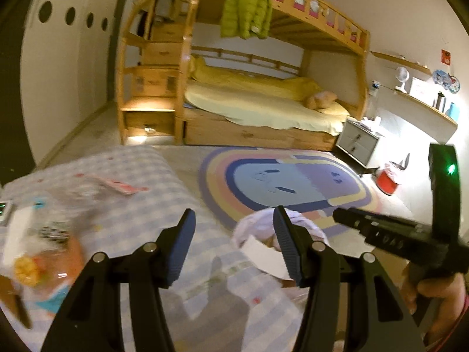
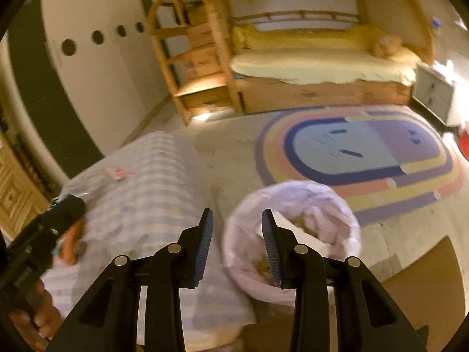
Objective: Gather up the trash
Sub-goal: 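Move both grippers back over the table, then grasp the clear bag with the pink label with the right gripper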
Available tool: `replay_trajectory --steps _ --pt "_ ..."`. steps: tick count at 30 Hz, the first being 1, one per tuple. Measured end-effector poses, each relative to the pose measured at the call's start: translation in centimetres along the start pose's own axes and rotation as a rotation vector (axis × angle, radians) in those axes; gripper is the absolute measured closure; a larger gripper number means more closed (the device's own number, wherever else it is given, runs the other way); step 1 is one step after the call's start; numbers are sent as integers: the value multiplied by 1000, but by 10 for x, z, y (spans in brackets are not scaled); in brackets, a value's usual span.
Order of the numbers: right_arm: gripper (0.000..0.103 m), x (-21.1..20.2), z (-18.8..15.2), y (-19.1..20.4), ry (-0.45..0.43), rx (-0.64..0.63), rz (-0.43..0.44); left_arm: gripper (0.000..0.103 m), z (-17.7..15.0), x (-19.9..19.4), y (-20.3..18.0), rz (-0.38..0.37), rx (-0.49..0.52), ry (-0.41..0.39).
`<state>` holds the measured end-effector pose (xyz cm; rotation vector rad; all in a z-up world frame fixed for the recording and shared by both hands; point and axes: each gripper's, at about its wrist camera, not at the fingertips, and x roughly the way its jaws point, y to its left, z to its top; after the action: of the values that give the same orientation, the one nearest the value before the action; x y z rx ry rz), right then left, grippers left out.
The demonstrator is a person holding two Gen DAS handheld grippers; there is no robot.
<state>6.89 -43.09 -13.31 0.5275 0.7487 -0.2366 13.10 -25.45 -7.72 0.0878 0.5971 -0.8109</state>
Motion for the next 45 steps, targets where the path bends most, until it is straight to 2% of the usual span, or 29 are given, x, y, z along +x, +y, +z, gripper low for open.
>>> replay_trajectory --steps 8,12,22,29,34,41,42,43,45 --pt "67 4 3 85 25 -134 103 46 -11 -49 60 159 -34 -28" --pt "65 15 1 127 44 -198 148 43 -16 -71 96 243 -84 -41" --pt "52 54 -2 201 70 -324 234 37 -26 -101 176 444 -183 -35" --pt "41 82 2 243 70 -398 259 36 -23 -95 212 531 -209 -11" --pt "31 99 5 271 68 -473 242 36 -19 -84 229 543 -228 21" --pt "31 127 10 290 94 -513 186 36 -18 -82 234 543 -250 27" --pt "35 129 10 289 96 -517 184 36 -18 -82 234 544 -248 28" --pt "47 129 11 287 98 -518 184 36 -19 -82 233 544 -246 30" --pt "61 128 10 284 110 -519 195 36 -19 -82 232 541 -246 32"
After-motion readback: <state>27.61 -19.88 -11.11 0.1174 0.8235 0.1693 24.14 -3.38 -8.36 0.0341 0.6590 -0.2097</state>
